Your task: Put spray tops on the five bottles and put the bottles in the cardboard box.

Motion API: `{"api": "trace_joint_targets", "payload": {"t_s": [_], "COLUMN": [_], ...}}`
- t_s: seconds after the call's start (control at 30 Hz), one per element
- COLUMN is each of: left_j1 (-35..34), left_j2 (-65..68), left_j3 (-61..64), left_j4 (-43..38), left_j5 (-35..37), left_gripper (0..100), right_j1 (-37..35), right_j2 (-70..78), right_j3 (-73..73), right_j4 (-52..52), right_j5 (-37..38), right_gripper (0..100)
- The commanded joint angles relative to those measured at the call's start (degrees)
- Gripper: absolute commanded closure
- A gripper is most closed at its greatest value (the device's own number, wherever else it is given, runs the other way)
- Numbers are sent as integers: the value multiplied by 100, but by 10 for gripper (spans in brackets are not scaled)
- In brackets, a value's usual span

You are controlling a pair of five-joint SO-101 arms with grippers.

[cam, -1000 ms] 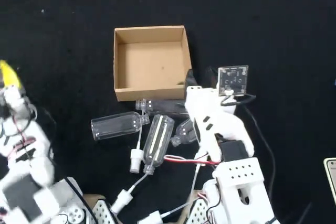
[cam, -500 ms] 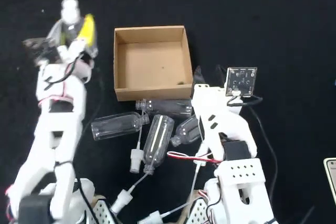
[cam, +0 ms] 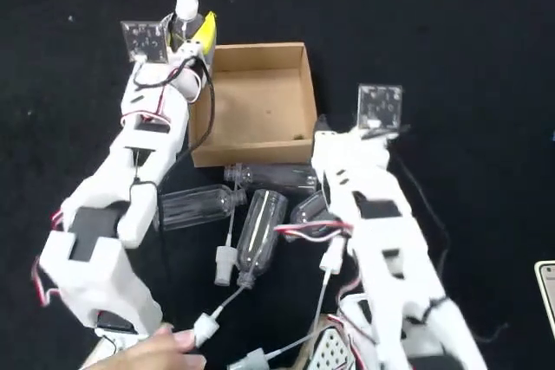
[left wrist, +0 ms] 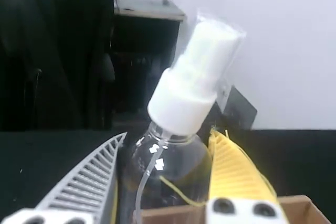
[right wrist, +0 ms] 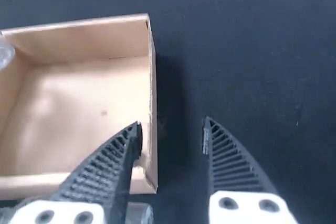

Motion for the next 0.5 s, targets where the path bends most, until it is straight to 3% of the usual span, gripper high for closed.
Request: {"api": "trace_joint_targets", "payload": {"t_s": [0.0,0.47], "left_j1": [22,84], "left_j2": [519,791], "left_j3": [-453,-242], "left_j4": [-774,-1011], "left_j5": [35,44], "left_gripper": [964,964], "right_j1": [79,79], "right_j2": [655,1437], "right_j3": [-796,-1323], "right_j4": [-185,-185], "right_j5": [-35,-35], "right_gripper": [832,832]}}
